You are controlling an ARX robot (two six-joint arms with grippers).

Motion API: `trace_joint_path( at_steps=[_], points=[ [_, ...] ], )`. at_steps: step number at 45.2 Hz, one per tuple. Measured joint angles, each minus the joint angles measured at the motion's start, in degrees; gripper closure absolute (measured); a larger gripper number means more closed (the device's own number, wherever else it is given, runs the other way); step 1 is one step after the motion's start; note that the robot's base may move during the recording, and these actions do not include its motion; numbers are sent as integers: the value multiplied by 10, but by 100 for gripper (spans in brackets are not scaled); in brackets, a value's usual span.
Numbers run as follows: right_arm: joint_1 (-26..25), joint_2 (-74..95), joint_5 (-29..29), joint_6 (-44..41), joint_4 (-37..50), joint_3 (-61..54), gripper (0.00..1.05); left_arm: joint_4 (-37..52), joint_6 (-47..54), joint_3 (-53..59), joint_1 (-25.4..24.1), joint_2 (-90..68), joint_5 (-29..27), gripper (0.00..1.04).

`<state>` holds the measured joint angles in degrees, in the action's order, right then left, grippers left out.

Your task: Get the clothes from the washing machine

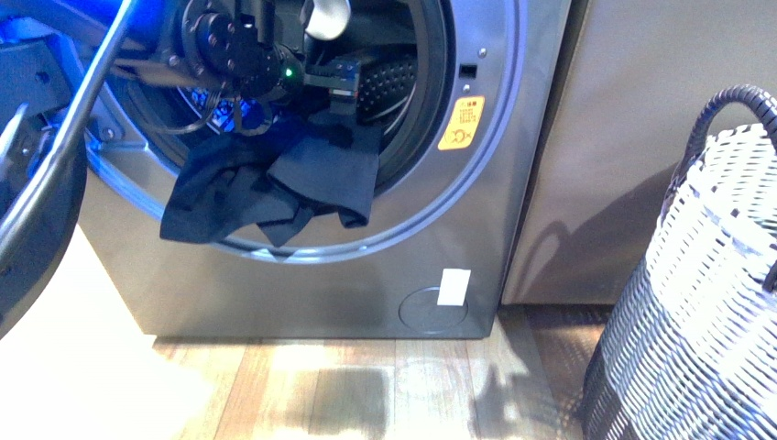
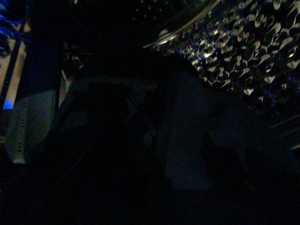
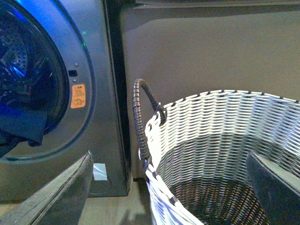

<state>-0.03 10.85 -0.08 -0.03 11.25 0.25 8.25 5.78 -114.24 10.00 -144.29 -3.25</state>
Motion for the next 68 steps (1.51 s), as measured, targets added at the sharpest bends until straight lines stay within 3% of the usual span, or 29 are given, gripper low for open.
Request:
trace_joint_path(
  at_steps=[17,31,44,50,59,65,68],
  points=[
    [0,0,0,0,0,0,7,-40,-13,-10,1,-49,37,6],
    [0,0,0,0,0,0,7,-218,-52,-43,-10,-42,68,6],
    [0,0,0,0,0,0,7,-232,-47,-34,-12,-32,65,7],
    [0,0,0,0,0,0,7,-218,-40,-14,-9,-24,55,29],
    [0,0,0,0,0,0,7,-161,-30,32,-8,-9,43,70],
    [0,0,0,0,0,0,7,-103,-25,81,-7,12,37,90],
    [0,0,0,0,0,0,7,-77,-23,109,-9,26,38,95]
  ],
)
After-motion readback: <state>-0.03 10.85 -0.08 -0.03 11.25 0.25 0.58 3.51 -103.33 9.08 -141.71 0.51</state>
